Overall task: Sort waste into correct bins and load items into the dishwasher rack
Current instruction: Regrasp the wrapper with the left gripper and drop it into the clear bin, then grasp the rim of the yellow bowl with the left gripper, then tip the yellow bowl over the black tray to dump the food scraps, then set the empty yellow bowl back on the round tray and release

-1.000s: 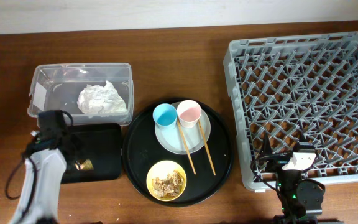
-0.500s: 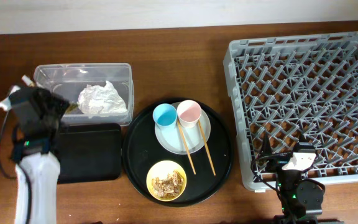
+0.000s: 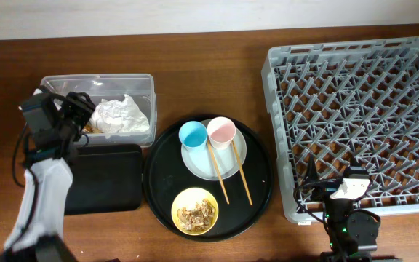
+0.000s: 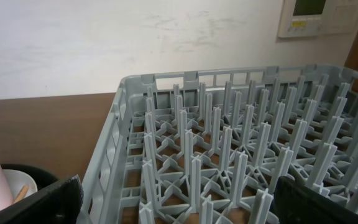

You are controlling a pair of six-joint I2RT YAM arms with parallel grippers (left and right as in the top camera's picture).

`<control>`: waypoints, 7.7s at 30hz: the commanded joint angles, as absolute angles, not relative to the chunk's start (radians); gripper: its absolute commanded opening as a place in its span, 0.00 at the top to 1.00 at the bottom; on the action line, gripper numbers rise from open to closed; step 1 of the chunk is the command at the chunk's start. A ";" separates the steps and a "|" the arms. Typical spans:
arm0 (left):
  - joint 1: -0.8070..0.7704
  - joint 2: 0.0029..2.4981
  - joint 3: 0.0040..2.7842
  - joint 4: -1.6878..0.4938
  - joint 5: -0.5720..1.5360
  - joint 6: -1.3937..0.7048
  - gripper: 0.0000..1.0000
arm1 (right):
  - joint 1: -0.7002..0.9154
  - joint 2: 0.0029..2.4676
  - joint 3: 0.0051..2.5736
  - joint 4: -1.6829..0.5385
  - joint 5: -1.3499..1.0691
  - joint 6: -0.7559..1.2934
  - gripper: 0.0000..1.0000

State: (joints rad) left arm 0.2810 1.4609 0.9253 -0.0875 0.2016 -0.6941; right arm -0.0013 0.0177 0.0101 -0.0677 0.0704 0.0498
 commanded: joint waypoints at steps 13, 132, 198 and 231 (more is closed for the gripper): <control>-0.430 1.183 0.906 -0.886 0.204 -0.471 0.48 | -0.008 0.013 0.006 -0.075 0.076 0.053 0.01; 0.739 1.352 0.986 -0.857 1.076 -0.006 1.00 | -0.008 0.013 0.006 -0.075 0.076 0.053 0.01; 0.928 1.362 0.786 -0.509 1.549 -0.209 1.00 | -0.008 0.013 0.006 -0.075 0.076 0.053 0.02; -0.627 1.287 0.786 -0.667 0.250 -0.527 0.99 | -0.007 0.013 0.006 -0.075 0.076 0.053 0.01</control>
State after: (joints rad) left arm -0.5449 1.3025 0.7872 -0.6254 0.4114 -0.4786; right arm -0.0013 0.0177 0.0101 -0.0677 0.0704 0.0498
